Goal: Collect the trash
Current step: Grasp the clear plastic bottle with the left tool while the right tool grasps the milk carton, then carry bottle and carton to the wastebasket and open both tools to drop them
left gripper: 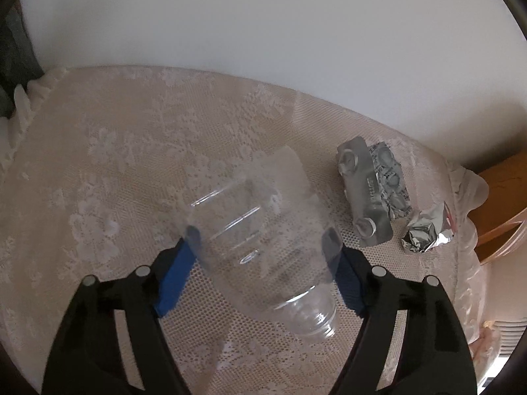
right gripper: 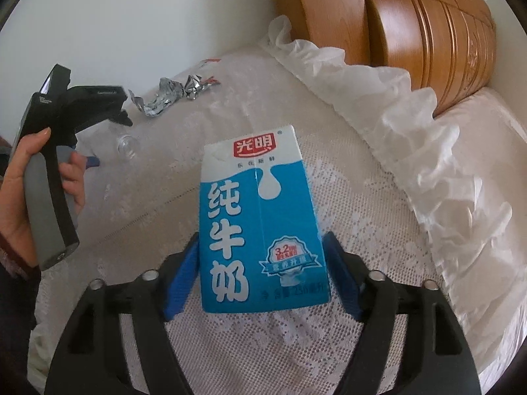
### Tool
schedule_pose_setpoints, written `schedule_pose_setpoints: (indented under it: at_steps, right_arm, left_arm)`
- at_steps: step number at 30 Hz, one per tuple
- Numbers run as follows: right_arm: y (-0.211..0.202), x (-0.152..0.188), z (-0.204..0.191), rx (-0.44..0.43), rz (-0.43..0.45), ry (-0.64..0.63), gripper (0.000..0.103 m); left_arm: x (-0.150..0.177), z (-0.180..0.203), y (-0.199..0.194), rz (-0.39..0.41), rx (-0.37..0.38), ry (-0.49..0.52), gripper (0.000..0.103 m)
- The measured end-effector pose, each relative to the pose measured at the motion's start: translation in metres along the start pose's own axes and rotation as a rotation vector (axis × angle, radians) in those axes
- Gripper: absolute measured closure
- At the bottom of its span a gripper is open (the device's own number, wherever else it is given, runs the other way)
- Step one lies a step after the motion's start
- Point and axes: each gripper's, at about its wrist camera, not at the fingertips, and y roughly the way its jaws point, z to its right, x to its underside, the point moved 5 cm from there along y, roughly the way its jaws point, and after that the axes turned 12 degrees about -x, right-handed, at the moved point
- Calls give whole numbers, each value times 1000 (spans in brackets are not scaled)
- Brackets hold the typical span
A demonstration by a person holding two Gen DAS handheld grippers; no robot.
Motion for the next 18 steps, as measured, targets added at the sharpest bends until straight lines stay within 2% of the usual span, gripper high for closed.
schedule_pose_setpoints:
  at_steps: [3, 7, 12, 13, 14, 16, 18]
  right_arm:
    - [-1, -4, 6, 0, 11, 31, 12]
    - [8, -10, 3, 11, -13, 32, 12]
    - [21, -15, -7, 56, -40, -10, 12]
    - [23, -15, -8, 59, -47, -5, 15]
    - [23, -15, -8, 68, -45, -7, 27]
    - [22, -15, -9, 75, -50, -3, 36]
    - [22, -13, -9, 56, -53, 12, 36]
  left_arm:
    - [-1, -1, 0, 11, 9, 29, 30]
    - [-1, -12, -4, 29, 34, 63, 30]
    - [9, -26, -23, 100, 57, 161, 31]
    - [13, -30, -27, 109, 58, 179, 31]
    - [18, -35, -32, 119, 62, 199, 31]
    - [24, -44, -41, 136, 73, 223, 31]
    - [34, -55, -54, 167, 85, 253, 31]
